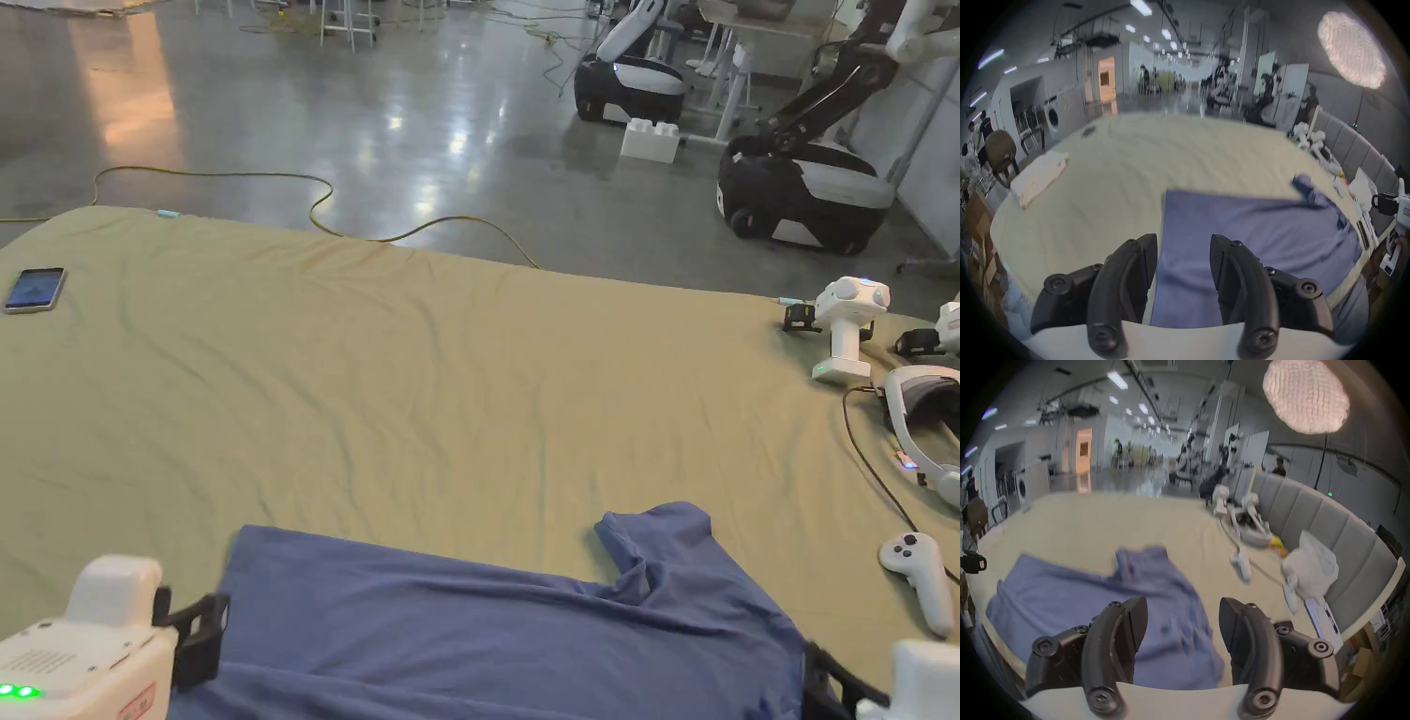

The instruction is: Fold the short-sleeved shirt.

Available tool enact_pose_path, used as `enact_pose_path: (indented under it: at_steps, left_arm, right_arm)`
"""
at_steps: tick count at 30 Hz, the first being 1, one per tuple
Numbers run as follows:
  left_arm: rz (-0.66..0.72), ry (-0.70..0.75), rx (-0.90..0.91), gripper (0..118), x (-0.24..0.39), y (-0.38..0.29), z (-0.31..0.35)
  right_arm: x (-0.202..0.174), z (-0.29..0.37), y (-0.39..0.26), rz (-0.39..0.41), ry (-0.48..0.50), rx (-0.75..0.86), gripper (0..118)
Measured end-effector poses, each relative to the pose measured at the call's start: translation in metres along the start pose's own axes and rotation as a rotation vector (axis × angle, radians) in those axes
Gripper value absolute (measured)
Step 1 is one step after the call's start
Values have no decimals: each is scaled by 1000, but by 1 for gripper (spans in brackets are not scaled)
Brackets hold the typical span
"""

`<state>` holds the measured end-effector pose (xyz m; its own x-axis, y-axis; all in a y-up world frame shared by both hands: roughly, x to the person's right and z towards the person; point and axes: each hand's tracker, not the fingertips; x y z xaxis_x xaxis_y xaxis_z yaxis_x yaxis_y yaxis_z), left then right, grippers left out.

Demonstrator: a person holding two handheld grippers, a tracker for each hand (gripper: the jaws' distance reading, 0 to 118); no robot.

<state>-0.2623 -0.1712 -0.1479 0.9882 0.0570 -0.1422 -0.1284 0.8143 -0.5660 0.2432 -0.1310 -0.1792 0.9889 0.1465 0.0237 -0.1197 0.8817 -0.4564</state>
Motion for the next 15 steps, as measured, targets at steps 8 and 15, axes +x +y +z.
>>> enact_pose_path:
  at_steps: [8,15]
  left_arm:
    - [-80,38,362,50,51,74,13]
    - [-73,55,503,9,69,98,25]
  right_arm:
    - [-52,-8,65,-85,41,338,65]
    - [-78,-3,86,-69,33,461,9]
